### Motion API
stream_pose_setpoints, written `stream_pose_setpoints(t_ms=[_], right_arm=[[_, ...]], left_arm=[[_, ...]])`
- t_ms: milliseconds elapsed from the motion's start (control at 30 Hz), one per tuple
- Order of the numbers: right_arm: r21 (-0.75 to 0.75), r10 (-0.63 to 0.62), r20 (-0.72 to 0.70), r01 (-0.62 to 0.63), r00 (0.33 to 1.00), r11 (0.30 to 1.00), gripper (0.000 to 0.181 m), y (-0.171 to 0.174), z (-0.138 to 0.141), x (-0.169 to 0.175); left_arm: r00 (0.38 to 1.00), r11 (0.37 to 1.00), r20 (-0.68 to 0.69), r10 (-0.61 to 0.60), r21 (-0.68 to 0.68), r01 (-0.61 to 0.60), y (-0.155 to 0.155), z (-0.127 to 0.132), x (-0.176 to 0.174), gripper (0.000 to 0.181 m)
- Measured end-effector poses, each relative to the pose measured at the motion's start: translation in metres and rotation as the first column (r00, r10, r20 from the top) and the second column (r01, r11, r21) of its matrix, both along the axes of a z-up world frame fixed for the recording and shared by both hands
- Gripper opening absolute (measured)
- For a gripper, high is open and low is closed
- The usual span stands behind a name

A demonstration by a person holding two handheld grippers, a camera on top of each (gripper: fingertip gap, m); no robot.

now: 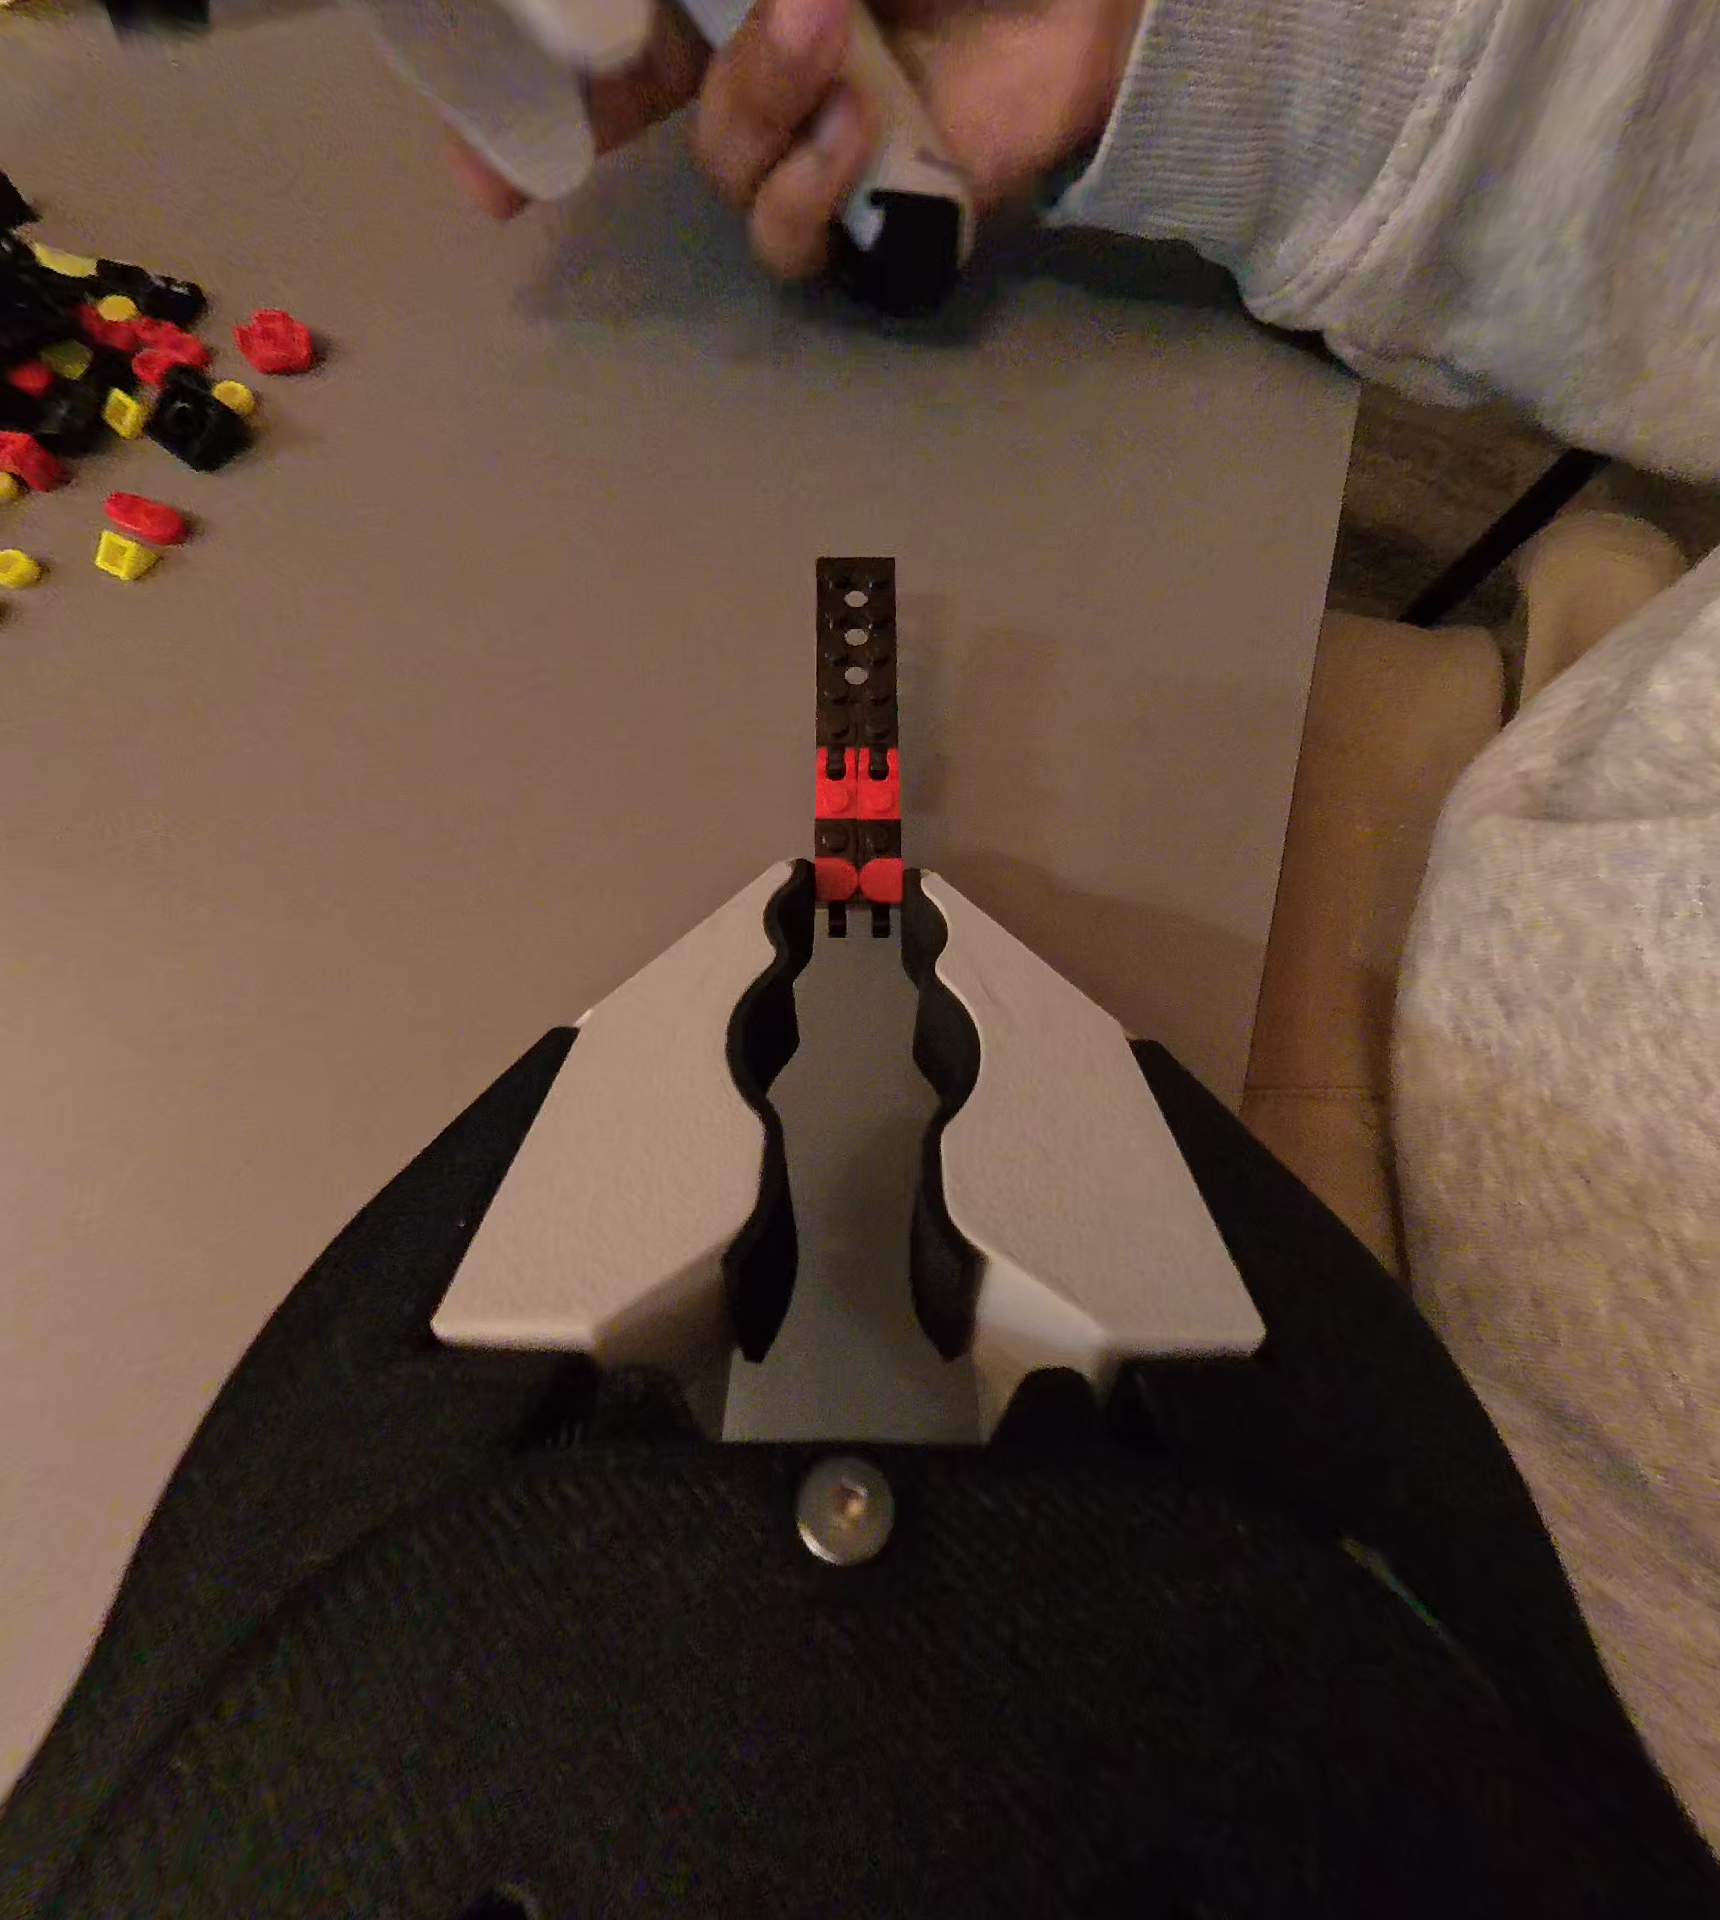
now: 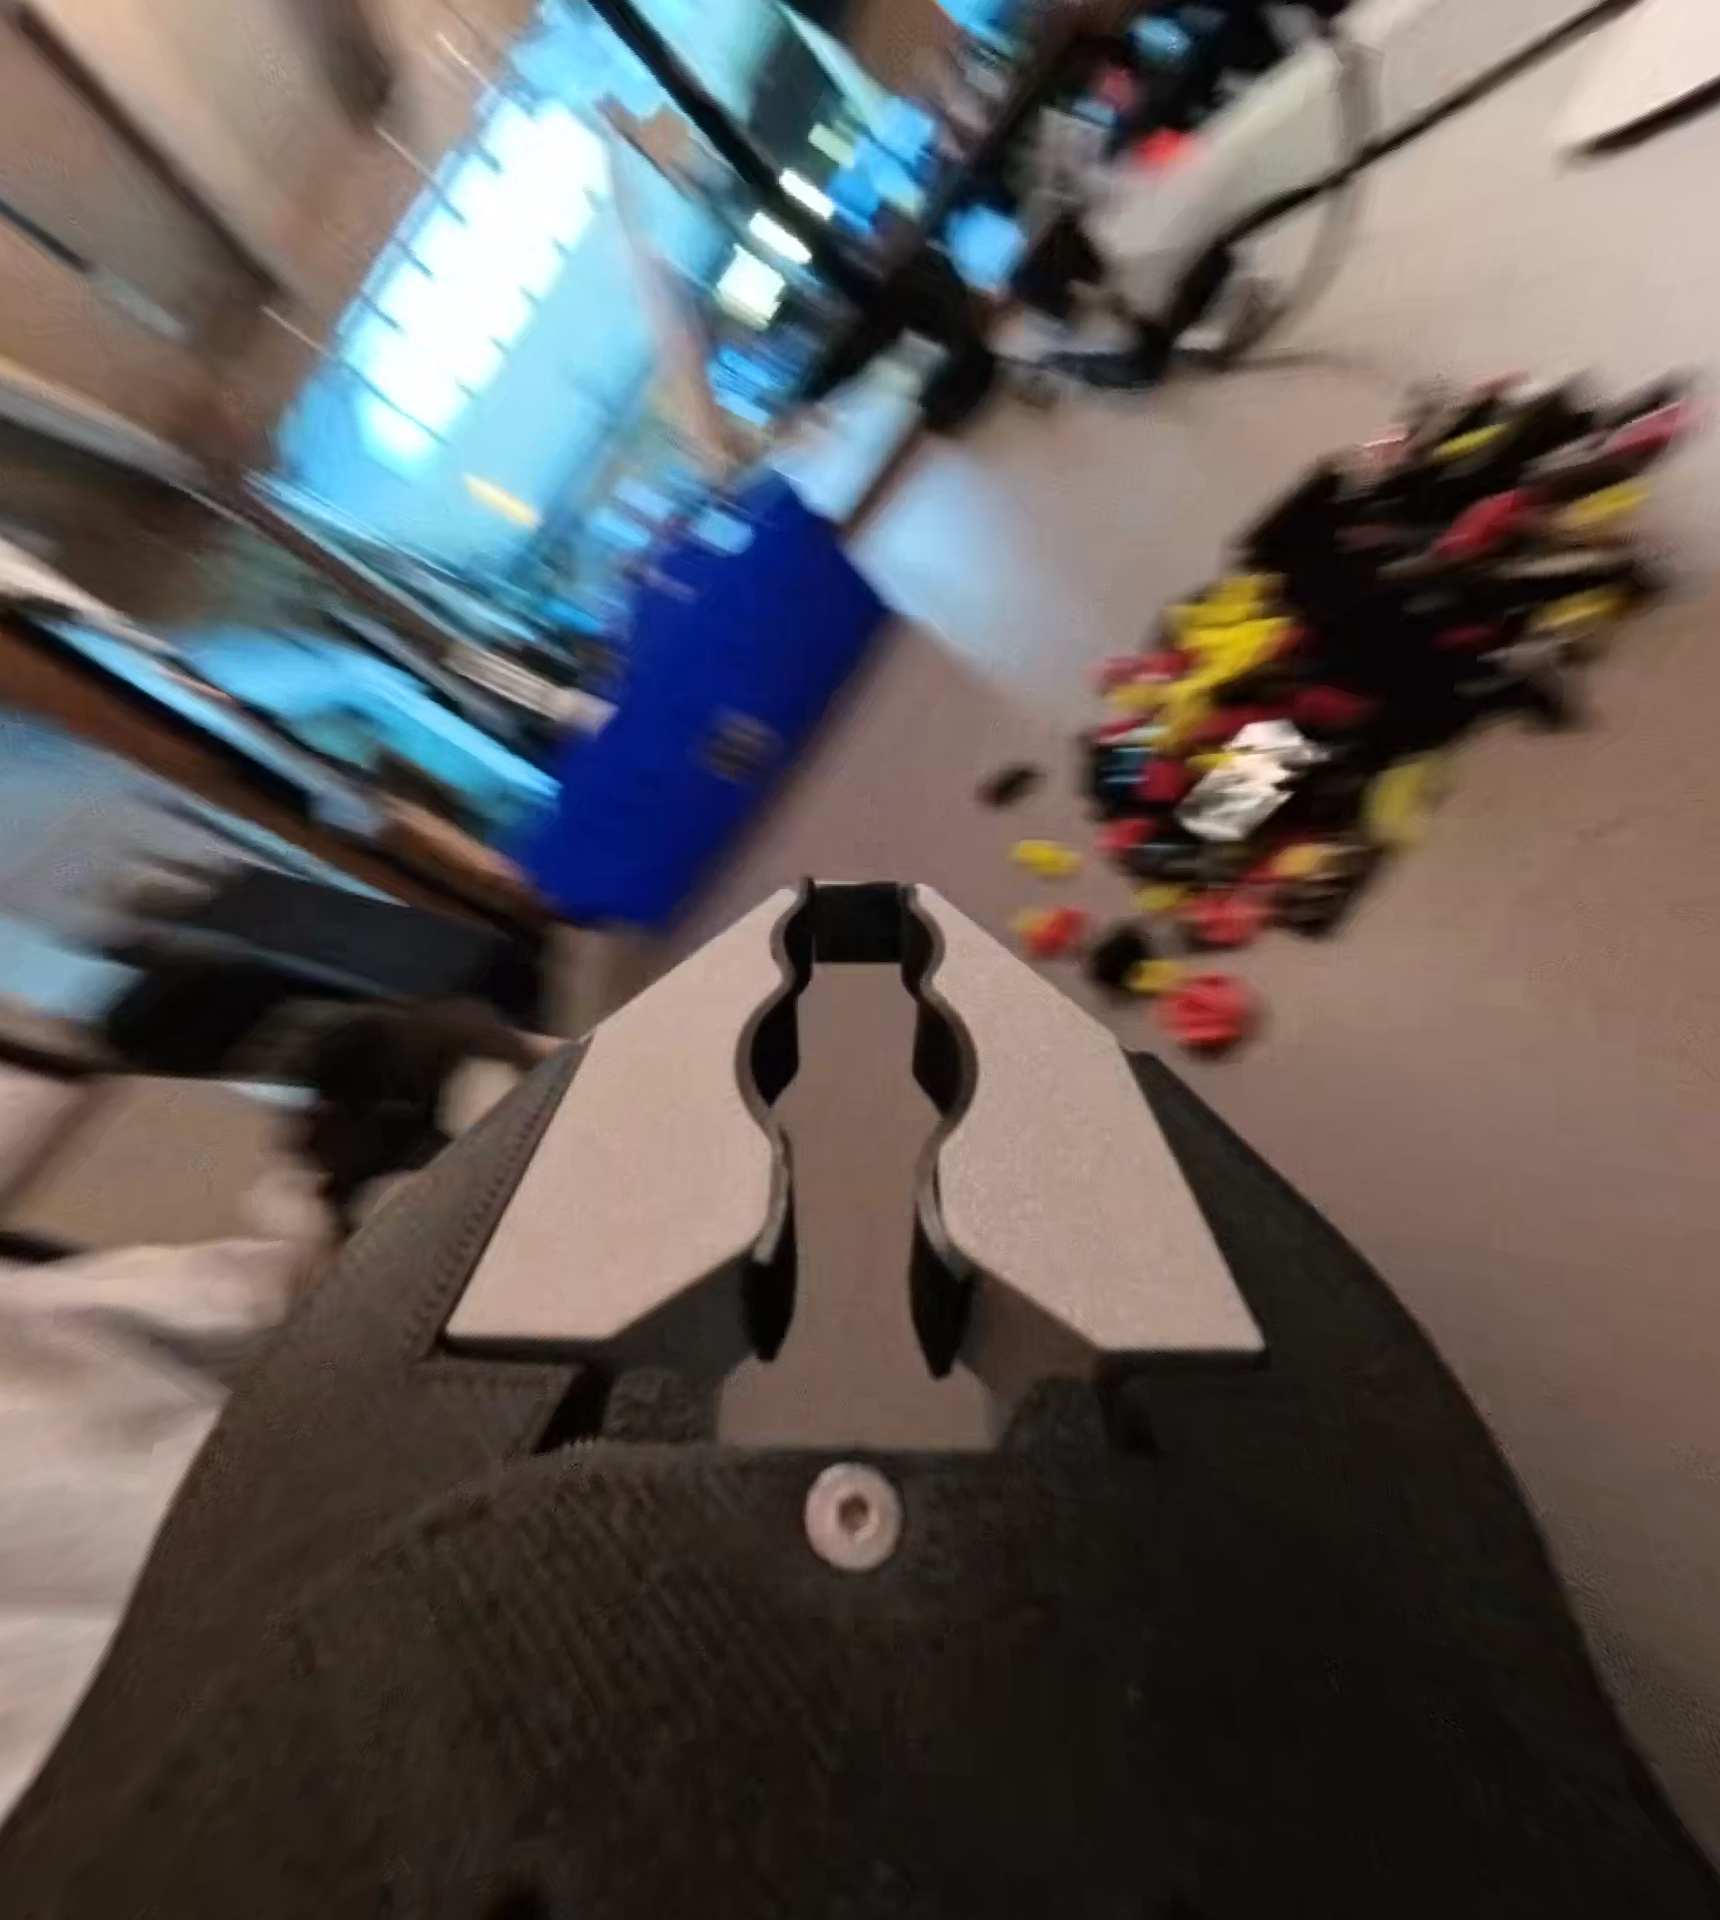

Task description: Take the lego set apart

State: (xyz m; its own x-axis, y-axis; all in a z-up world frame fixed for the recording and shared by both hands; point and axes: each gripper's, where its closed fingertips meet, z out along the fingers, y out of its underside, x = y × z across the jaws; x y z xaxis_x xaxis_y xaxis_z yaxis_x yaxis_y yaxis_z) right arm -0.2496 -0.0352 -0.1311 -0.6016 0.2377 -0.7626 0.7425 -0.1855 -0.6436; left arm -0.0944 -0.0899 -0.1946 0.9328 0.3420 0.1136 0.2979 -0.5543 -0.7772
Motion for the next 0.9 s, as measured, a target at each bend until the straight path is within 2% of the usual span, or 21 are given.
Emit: stream_pose_setpoints(t_ms=[67,133,200,300,433,567,633,700,833,900], right_arm=[[0.297,-0.038,-0.159,0.085,0.986,0.951,0.013,0.003,-0.024,-0.023],[0.453,-0.025,-0.289,0.159,0.957,0.877,0.015,0.003,-0.032,-0.041],[0.531,0.032,-0.338,0.162,0.941,0.831,0.030,-0.005,-0.037,-0.049],[0.607,0.103,-0.330,0.127,0.938,0.785,0.034,-0.009,-0.045,-0.049],[0.591,0.094,-0.378,0.161,0.921,0.791,0.034,0.009,-0.029,-0.034],[0.541,0.089,-0.476,0.211,0.875,0.814,0.033,0.028,-0.003,0.006],[0.493,0.123,-0.512,0.173,0.850,0.852,0.032,0.020,0.004,0.041],[0.488,0.177,-0.560,0.150,0.809,0.860,0.030,0.006,0.000,0.074],[0.650,0.442,-0.598,0.080,0.669,0.756,0.022,-0.029,-0.031,0.120],[0.695,0.537,-0.596,0.050,0.596,0.717,0.026,-0.041,-0.041,0.134]], left_arm=[[1.000,1.000,0.002,-0.001,0.001,0.001,0.000,0.000,0.000,0.017],[1.000,1.000,0.001,0.000,-0.009,0.000,0.000,-0.001,0.000,0.017],[1.000,1.000,-0.004,-0.001,-0.025,0.001,0.001,-0.003,0.000,0.017],[1.000,0.999,-0.015,-0.002,-0.046,0.002,0.001,-0.006,0.000,0.017],[1.000,0.999,-0.019,0.007,-0.043,-0.008,0.000,-0.005,-0.001,0.017],[1.000,1.000,-0.004,0.011,-0.025,-0.011,0.000,-0.003,-0.002,0.016],[1.000,1.000,0.002,0.012,-0.019,-0.012,0.000,-0.003,-0.002,0.017],[1.000,1.000,0.008,0.013,-0.018,-0.013,0.000,-0.003,-0.002,0.017],[1.000,1.000,0.004,0.022,-0.018,-0.022,-0.001,-0.003,-0.004,0.017],[1.000,1.000,0.003,0.021,-0.017,-0.021,-0.001,-0.003,-0.004,0.017]])
